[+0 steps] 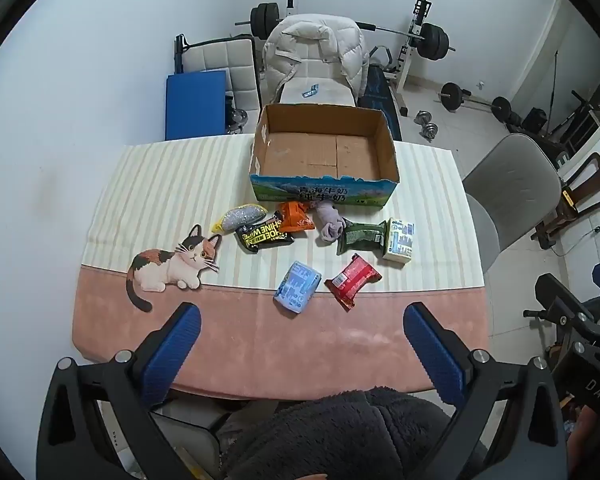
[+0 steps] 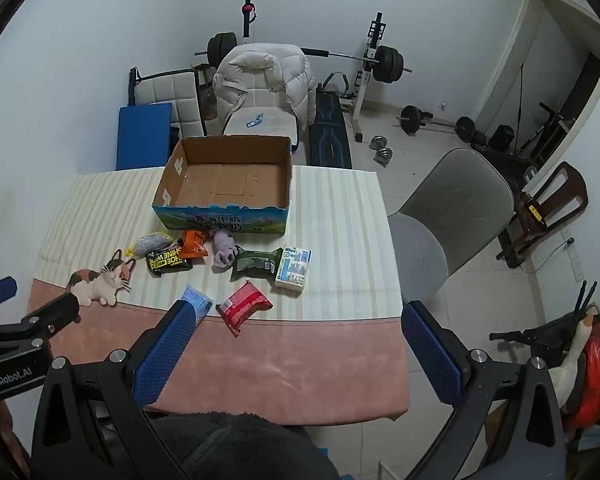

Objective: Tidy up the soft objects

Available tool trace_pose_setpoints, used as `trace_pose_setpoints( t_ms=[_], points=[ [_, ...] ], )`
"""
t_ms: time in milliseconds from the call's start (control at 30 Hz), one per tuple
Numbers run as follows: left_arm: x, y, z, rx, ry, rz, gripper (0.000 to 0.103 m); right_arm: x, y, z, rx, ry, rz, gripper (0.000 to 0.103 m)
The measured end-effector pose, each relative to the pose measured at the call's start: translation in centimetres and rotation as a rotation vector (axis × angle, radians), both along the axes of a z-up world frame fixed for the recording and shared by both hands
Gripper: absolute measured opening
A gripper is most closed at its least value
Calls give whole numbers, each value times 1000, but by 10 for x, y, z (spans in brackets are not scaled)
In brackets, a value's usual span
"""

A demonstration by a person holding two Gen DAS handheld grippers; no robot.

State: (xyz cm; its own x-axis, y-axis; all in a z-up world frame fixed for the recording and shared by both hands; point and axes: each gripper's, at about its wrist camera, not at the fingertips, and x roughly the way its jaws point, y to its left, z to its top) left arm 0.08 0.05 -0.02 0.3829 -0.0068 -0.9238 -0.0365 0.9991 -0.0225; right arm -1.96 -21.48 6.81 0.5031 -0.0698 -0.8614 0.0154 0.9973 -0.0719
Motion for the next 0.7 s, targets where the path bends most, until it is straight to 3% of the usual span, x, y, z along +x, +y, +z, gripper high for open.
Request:
trace_pose_setpoints(
  t_ms=[333,700],
  points=[
    [0,8,-8,-20,2,-10,103,-3,3,3,10,-1,-16,103],
    [-8,3,2,-6,-19,-25,103,-12,6,-2,14,-8,-31,103]
  ],
)
